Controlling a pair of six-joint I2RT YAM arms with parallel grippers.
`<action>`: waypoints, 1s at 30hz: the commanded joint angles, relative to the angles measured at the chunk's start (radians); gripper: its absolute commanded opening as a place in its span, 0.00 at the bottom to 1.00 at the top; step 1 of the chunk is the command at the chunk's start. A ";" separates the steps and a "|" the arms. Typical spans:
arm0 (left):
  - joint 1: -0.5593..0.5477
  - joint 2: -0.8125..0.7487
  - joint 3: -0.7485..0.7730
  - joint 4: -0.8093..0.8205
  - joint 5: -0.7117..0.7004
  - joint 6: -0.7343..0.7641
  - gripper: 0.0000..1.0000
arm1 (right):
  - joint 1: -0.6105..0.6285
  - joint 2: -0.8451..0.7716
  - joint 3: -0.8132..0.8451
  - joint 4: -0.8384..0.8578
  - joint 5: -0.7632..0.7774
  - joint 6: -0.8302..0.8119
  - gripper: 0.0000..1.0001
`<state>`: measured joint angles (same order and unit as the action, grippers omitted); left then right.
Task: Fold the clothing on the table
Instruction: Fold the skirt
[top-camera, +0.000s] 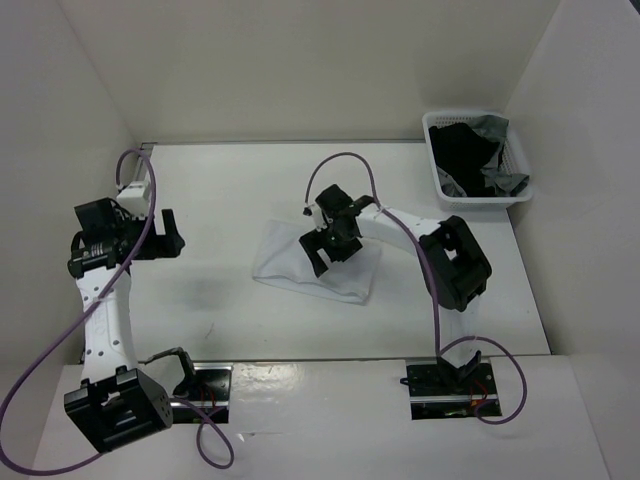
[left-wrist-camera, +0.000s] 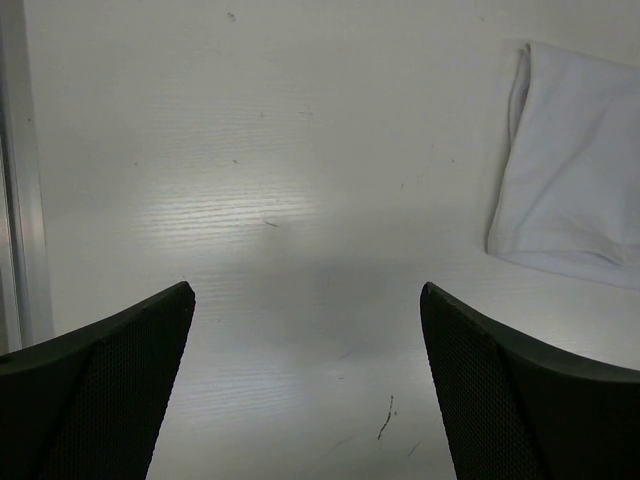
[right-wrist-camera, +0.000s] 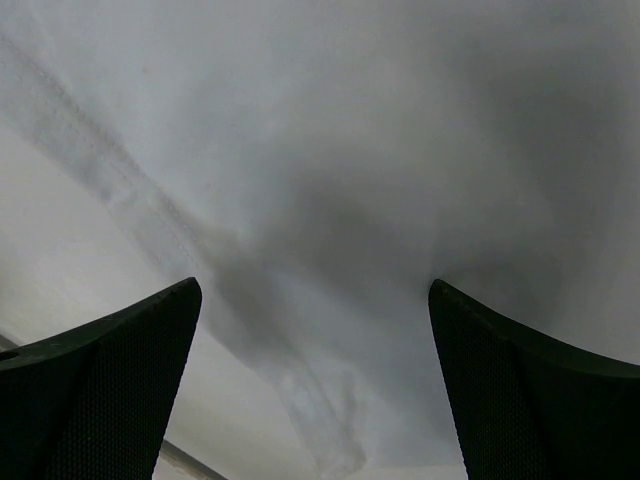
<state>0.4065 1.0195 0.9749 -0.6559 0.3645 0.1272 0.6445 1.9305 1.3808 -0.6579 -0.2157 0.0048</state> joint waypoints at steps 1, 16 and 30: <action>0.023 -0.019 -0.008 0.033 0.017 -0.011 0.99 | 0.038 0.010 -0.018 0.073 0.070 0.078 0.98; 0.023 -0.001 -0.008 0.042 0.017 -0.011 0.99 | 0.049 0.182 0.075 0.061 0.288 0.060 0.98; 0.023 0.008 -0.008 0.033 0.047 0.017 0.99 | 0.049 0.481 0.559 -0.349 -0.033 -0.494 0.98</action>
<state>0.4240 1.0271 0.9722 -0.6426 0.3786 0.1295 0.6910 2.2978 1.8843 -0.8478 -0.1181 -0.3027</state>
